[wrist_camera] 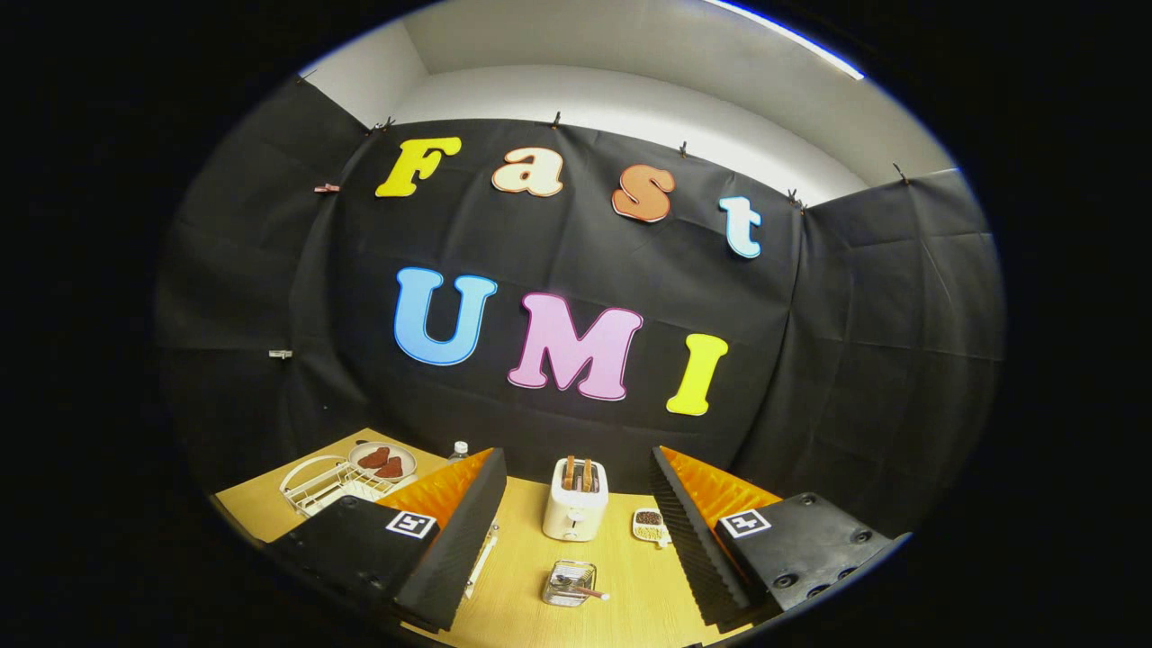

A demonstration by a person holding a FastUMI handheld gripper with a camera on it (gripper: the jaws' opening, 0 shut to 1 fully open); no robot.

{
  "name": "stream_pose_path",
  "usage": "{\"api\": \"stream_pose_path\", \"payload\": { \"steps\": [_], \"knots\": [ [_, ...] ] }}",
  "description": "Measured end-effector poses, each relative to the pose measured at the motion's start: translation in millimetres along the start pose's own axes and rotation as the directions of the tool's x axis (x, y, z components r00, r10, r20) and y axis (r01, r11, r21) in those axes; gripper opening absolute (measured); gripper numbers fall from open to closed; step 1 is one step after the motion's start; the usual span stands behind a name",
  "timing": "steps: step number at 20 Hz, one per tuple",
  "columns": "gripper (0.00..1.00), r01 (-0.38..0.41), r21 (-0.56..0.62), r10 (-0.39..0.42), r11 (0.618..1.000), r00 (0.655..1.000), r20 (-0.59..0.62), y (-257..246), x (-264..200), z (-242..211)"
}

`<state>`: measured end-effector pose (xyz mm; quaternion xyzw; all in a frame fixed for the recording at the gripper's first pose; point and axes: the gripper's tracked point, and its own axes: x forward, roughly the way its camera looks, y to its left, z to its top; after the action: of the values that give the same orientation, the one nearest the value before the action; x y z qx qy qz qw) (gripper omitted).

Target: Take the plate from the dish rack, then take the spoon from the basket and place it into the plate.

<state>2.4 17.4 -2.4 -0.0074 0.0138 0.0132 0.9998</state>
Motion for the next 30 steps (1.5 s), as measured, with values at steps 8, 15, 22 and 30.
{"api": "stream_pose_path", "payload": {
  "steps": [8,15,22,30],
  "knots": [
    [0.98,-0.052,-0.004,0.052,0.999,0.999,-0.013,17.1,9.9,3.1],
    [0.97,-0.186,0.031,0.188,0.982,0.968,-0.165,76.1,39.2,-30.4],
    [0.96,-0.281,0.191,0.328,0.941,0.898,-0.293,155.7,84.1,-68.1],
    [0.98,-0.256,0.34,0.404,0.905,0.765,-0.501,247.9,135.6,-142.9]
  ]
}}
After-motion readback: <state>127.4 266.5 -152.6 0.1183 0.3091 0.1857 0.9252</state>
